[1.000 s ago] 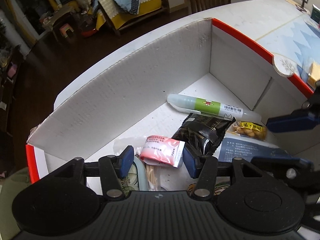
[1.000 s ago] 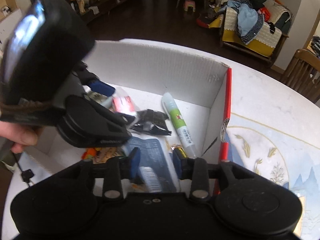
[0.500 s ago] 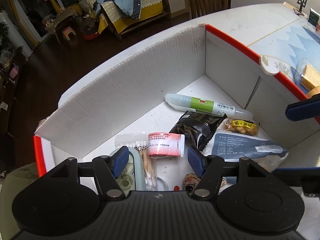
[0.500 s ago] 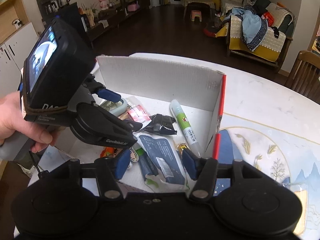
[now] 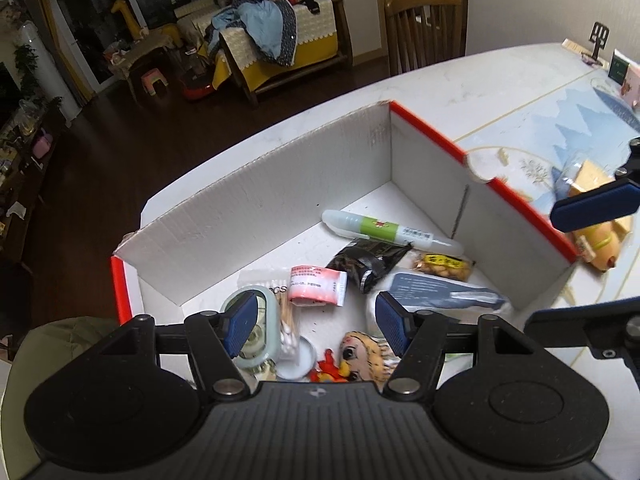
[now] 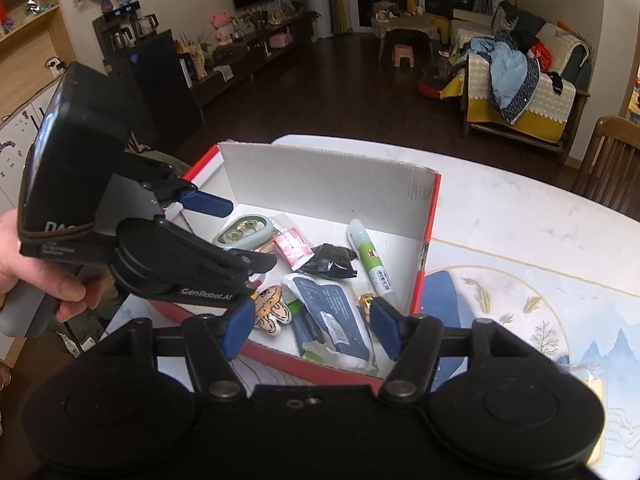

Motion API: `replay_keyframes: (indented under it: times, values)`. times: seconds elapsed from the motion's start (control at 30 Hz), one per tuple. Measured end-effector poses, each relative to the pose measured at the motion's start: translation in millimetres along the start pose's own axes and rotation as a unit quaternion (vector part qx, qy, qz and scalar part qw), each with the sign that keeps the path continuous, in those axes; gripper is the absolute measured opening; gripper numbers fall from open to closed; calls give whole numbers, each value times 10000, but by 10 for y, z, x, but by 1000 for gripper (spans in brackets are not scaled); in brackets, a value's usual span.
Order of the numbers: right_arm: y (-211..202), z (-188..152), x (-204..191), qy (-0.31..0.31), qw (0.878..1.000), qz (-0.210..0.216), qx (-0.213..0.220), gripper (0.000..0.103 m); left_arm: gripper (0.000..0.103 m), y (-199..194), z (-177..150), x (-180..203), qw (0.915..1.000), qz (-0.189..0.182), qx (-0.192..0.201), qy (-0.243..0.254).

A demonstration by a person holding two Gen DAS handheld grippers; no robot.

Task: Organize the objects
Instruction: 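Withdraw both grippers from the box toward the bread packet and hamster toy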

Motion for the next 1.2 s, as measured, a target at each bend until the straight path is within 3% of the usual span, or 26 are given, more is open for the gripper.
replay_keyframes:
  times: [0.2,0.57,0.67,0.9,1.1,1.2]
  values:
    - [-210,-60,52,-59,9996,190,182,65,64,-258,-61,151,9998,-7,170,-129]
    - [-578,-323,339,-112,9977,467,488,83,65,-605,-109,567,9976,-119,468,-499]
    - [-664,-408,470,-61,9972,525,524,87,75,-681,-97,709,9969,-87,566,-536]
    - [-897,-598,803,-3,9960,600,662,100,77,-777,-21,1063,9945,-262,703,-727]
    - [-1044,-746,1116,138,9954,567,758,102,78,-752,28,1396,9923,-462,746,-874]
    - [-1090,-816,1293,212,9956,490,768,102,85,-705,40,1560,9919,-503,730,-911]
Point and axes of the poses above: each gripper's, at about its wrist camera, not at the fingertips, and y roughly the way its jaws point, x to its right, z to its top, the point moved 3 cm from there along y, roughly the way its jaws point, and after that the axes turned 5 degrees about -z, right-handed, at the moved point
